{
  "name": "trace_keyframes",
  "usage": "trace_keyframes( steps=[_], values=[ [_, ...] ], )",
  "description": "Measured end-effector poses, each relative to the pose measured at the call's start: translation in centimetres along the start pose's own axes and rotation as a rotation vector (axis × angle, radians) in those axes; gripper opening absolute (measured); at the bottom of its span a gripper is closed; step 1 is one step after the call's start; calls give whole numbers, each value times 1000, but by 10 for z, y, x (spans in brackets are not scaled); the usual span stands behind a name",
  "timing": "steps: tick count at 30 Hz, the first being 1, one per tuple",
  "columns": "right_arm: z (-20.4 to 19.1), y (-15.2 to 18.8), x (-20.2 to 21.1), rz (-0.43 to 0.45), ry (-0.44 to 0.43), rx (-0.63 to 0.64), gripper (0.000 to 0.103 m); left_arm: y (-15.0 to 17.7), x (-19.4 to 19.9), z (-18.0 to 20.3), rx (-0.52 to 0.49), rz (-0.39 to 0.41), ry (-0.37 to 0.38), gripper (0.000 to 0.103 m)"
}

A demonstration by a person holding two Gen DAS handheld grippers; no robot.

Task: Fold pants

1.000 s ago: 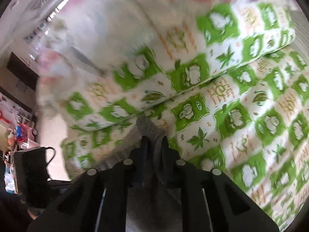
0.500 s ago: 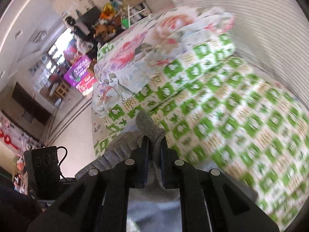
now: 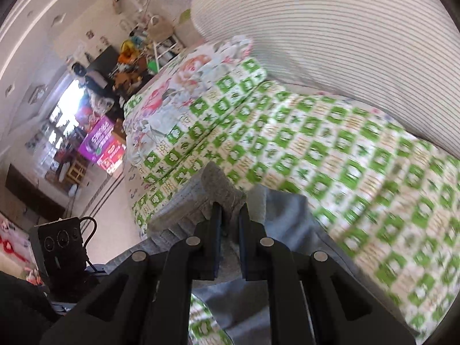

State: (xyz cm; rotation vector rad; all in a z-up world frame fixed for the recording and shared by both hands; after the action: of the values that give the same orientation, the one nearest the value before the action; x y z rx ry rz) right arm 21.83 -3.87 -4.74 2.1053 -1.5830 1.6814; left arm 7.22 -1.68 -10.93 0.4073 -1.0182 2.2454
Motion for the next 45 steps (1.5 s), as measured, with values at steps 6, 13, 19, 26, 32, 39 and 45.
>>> trace_keyframes(
  steps=[6, 13, 19, 26, 32, 39, 45],
  values=[
    [34, 23, 58, 73, 19, -70, 11, 26, -26, 53, -110, -68, 36, 11],
    [87, 67, 107, 124, 73, -178, 11, 67, -77, 96, -220, -170, 30, 11],
    [128, 102, 124, 148, 79, -254, 11, 87, -111, 106, -276, -218, -10, 11],
    [150, 116, 137, 217, 45, -300, 11, 99, -132, 124, -348, -232, -37, 12],
    [168, 129, 148, 266, 31, -352, 11, 121, -144, 137, -417, -254, -52, 12],
    [186, 156, 150, 279, 42, -440, 20, 147, -163, 133, -464, -330, -55, 26],
    [187, 168, 180, 309, 170, -470, 43, 148, -142, 142, -490, -344, -1, 48]
  ],
)
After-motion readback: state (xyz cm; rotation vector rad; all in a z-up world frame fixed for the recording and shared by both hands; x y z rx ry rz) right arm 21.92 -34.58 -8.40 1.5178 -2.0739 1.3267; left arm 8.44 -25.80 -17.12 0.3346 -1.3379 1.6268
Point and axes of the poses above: each gripper's, at about its wrist camera, not at the fingertips, and x roughly against the way its jaws point, z to its right, y to its underside, the point moved 9 cm from there along -x, roughly the way its jaws point, and after that the axes turned 2 degrees about z, right-handed, at the moved point
